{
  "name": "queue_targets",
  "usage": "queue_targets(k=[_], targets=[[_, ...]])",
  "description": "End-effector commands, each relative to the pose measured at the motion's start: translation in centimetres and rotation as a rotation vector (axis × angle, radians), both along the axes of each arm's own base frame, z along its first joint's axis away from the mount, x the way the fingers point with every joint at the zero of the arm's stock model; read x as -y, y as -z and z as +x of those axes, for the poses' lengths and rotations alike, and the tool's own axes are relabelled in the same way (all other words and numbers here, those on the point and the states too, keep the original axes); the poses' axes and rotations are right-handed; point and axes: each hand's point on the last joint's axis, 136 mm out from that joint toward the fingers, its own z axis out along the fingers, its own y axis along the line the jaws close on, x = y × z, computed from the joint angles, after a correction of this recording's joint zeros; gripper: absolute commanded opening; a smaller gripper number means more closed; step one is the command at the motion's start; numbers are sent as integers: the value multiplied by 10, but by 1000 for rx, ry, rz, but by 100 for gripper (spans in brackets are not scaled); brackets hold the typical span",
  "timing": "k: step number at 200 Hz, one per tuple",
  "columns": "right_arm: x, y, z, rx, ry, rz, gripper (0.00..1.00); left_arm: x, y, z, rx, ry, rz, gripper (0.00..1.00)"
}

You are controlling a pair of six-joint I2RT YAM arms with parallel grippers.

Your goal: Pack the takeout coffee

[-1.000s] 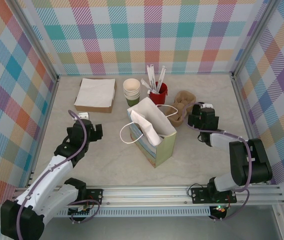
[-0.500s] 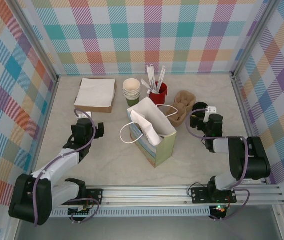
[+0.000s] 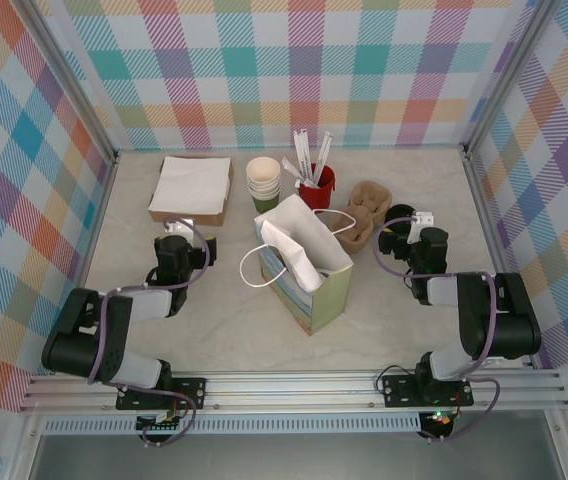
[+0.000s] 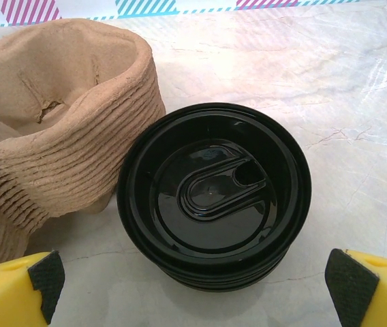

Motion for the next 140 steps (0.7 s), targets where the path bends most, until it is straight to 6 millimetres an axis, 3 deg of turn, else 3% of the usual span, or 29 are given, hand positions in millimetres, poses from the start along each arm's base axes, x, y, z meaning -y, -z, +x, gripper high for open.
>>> queue_targets(k=[1,27,54,140], targets=[[-1,-10,4,45,-8,20,100,-7,-13,5,117,-10,-49,100],[-1,-10,4,44,-7,19,100,-12,2,5,94,-23,-57,100],[-1,-10,4,44,-7,19,100,-23,5,19,31,-67,-103,100],[-3,-10,5,41,-18,18,100,-26,5,20,30,-65,-119,100]])
